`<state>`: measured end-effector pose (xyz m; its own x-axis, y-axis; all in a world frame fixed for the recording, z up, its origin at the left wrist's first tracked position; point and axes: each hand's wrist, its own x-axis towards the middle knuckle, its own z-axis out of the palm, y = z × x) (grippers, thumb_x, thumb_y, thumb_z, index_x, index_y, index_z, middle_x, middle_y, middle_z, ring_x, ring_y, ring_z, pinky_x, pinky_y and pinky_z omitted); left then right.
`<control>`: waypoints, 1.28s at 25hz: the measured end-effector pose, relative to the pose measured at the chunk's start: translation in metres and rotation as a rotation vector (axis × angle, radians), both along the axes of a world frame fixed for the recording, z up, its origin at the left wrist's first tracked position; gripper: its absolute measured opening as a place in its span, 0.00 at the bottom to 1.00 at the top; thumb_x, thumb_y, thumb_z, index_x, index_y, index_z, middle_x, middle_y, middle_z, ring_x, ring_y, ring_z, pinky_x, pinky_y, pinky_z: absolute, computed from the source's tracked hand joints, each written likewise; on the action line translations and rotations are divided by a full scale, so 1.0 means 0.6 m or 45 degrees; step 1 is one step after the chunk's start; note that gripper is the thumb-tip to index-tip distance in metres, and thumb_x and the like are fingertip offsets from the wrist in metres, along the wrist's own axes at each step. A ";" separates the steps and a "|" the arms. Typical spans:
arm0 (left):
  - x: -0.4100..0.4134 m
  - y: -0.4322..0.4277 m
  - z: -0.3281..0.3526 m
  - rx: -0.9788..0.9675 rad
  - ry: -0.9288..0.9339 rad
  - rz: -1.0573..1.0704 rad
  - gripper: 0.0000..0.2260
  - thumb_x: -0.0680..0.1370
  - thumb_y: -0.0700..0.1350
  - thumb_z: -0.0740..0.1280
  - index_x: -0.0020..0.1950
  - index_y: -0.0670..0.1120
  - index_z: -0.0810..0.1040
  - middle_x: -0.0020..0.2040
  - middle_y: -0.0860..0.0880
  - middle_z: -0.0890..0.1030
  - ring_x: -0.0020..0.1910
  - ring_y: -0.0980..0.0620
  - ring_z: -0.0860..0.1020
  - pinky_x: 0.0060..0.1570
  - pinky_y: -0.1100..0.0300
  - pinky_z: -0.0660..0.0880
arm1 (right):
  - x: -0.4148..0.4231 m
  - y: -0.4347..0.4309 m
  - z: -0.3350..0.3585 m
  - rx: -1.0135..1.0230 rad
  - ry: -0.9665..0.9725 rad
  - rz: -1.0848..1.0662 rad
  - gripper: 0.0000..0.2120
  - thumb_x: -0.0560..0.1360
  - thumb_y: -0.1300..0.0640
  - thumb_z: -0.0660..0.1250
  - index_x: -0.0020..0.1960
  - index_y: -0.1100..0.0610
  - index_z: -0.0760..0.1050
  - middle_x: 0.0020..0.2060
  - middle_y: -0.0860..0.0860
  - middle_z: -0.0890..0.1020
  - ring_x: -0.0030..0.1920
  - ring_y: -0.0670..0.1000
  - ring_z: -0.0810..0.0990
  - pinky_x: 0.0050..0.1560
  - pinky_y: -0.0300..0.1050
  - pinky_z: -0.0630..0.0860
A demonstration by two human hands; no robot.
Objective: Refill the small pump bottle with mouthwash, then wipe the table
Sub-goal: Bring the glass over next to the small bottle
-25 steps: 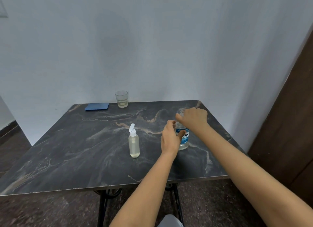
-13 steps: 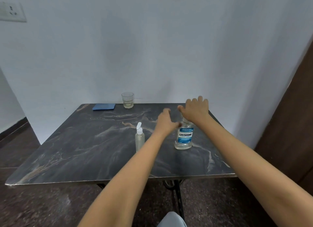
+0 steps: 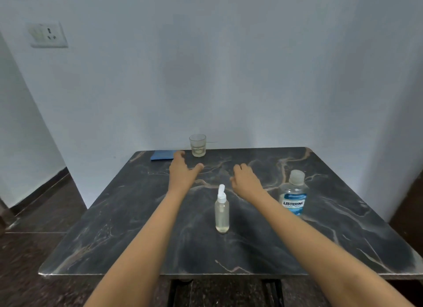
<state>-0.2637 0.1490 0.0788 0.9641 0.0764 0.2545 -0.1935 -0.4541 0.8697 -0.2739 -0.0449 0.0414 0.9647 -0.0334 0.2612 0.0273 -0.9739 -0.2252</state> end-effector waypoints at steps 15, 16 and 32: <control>0.326 -0.035 -0.151 -0.051 0.137 0.058 0.50 0.68 0.52 0.78 0.78 0.41 0.49 0.78 0.41 0.57 0.76 0.43 0.58 0.73 0.50 0.60 | 0.258 -0.015 -0.156 0.249 0.042 0.035 0.31 0.80 0.39 0.51 0.73 0.59 0.61 0.75 0.58 0.59 0.76 0.56 0.55 0.74 0.52 0.54; 0.355 -0.046 -0.155 -0.057 0.136 0.058 0.51 0.68 0.52 0.79 0.78 0.40 0.49 0.78 0.41 0.57 0.77 0.44 0.57 0.74 0.51 0.59 | 0.269 -0.016 -0.159 0.247 0.045 0.036 0.31 0.80 0.39 0.50 0.75 0.58 0.59 0.76 0.57 0.57 0.77 0.55 0.53 0.75 0.51 0.52; 0.520 -0.100 -0.167 -0.159 0.123 0.188 0.34 0.69 0.47 0.78 0.68 0.39 0.65 0.67 0.40 0.72 0.65 0.42 0.72 0.57 0.55 0.71 | 0.290 -0.017 -0.176 0.110 0.096 0.039 0.34 0.79 0.37 0.47 0.77 0.57 0.55 0.77 0.55 0.56 0.77 0.52 0.53 0.76 0.49 0.48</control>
<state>0.0481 0.0891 -0.0212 0.9595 0.2439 0.1411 -0.0457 -0.3593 0.9321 -0.0997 -0.0553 -0.0640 0.9824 -0.0231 0.1853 0.0362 -0.9499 -0.3106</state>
